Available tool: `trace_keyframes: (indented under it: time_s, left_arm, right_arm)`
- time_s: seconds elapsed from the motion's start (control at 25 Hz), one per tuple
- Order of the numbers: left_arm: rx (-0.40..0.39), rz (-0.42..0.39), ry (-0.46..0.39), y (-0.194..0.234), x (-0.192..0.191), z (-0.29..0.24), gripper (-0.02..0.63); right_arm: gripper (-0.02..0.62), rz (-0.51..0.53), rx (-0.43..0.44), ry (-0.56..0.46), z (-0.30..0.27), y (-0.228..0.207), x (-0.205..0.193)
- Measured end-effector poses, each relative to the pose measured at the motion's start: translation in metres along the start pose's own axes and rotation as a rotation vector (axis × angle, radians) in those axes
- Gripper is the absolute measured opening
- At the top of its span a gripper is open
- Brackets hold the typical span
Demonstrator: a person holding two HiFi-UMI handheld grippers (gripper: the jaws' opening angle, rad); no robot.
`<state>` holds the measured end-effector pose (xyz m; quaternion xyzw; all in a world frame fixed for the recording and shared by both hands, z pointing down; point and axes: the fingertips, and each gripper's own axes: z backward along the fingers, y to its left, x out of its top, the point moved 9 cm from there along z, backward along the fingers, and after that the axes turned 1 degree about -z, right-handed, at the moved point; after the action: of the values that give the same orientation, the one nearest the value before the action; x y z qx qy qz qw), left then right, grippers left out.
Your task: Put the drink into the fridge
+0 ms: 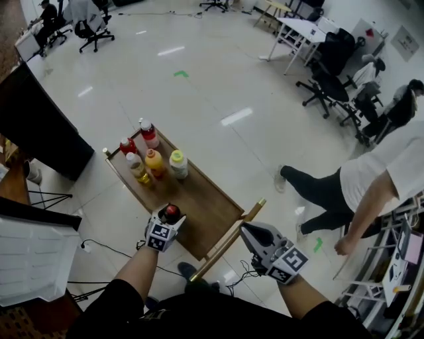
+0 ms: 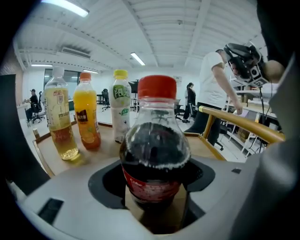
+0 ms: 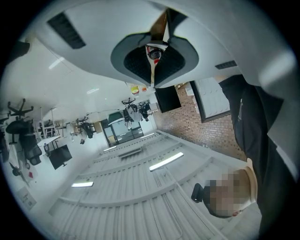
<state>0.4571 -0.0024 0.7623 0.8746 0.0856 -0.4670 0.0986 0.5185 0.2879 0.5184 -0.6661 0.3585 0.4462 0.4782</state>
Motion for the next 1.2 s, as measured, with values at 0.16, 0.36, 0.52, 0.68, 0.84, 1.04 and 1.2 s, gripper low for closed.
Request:
trace_keyframes:
  time_s: [0.16, 0.36, 0.52, 0.68, 0.84, 1.04, 1.2]
  left_arm:
    - [-0.018, 0.013, -0.021, -0.001, 0.008, 0.011, 0.310]
    - [-0.008, 0.023, -0.081, 0.000, 0.025, 0.041, 0.310]
    - [0.016, 0.017, -0.092, 0.002, 0.031, 0.068, 0.310]
    - [0.020, 0.028, -0.117, -0.002, 0.042, 0.104, 0.310]
    - [0.036, 0.052, -0.141, -0.009, 0.051, 0.145, 0.310]
    - [0.057, 0.063, -0.156, -0.011, 0.052, 0.195, 0.310]
    - [0.090, 0.099, -0.187, -0.005, 0.047, 0.244, 0.310]
  right_arm:
    - [0.038, 0.004, 0.015, -0.001, -0.005, 0.003, 0.001]
    - [0.038, 0.020, 0.040, -0.004, -0.018, 0.014, 0.007]
    - [0.038, 0.039, 0.072, -0.013, -0.031, 0.030, 0.012]
    - [0.038, 0.051, 0.109, -0.013, -0.043, 0.050, 0.018]
    - [0.038, 0.079, 0.143, -0.014, -0.050, 0.072, 0.026]
    - [0.038, 0.106, 0.186, 0.021, -0.064, 0.106, 0.025]
    - [0.038, 0.134, 0.229, 0.025, -0.087, 0.134, 0.022]
